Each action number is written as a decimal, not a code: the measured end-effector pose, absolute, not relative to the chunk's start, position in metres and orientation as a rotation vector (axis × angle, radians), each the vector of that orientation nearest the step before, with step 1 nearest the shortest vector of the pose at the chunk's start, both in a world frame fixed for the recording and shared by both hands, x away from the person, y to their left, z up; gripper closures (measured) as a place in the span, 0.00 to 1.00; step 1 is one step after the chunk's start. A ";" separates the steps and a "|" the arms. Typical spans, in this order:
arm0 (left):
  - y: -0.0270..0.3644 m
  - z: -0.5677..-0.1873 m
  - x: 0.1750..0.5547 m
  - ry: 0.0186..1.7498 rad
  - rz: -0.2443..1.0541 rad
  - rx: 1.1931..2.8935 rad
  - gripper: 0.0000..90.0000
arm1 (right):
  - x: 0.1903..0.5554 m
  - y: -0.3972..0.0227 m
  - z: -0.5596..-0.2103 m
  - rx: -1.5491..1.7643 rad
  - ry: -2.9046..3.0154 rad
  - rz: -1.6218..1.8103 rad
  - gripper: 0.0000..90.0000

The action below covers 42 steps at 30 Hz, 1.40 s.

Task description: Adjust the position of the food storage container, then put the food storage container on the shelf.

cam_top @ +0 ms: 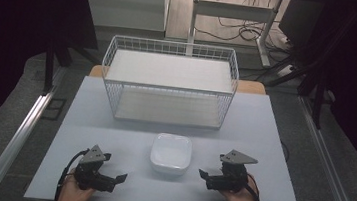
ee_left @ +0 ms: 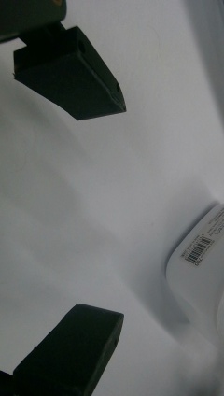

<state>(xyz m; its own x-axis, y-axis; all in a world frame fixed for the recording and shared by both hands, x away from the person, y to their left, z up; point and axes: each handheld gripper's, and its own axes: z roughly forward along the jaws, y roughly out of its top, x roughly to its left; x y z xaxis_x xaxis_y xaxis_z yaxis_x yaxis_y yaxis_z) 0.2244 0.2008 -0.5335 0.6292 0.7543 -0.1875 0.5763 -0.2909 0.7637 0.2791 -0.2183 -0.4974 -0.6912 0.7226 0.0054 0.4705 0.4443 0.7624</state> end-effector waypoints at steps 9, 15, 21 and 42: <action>0.201 -0.533 0.224 1.048 0.260 1.990 0.03 | 0.279 -0.222 -0.504 1.013 2.399 1.123 0.01; 0.201 -0.533 0.224 1.046 0.251 1.976 0.03 | 0.280 -0.221 -0.503 0.998 2.391 1.122 0.01; 0.199 -0.531 0.226 1.042 0.225 1.967 0.03 | 0.282 -0.219 -0.502 0.993 2.398 1.124 0.01; 0.169 -0.502 0.269 0.947 0.126 1.957 0.08 | 0.300 -0.190 -0.483 1.014 2.425 1.202 0.01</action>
<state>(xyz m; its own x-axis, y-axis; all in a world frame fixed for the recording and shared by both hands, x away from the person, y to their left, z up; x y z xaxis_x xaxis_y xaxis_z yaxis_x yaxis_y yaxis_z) 0.2692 0.1695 -0.5021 0.6976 0.6615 -0.2752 0.5662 -0.2737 0.7775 0.2997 -0.1903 -0.4833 -0.7266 0.6826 0.0786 0.4758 0.4173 0.7743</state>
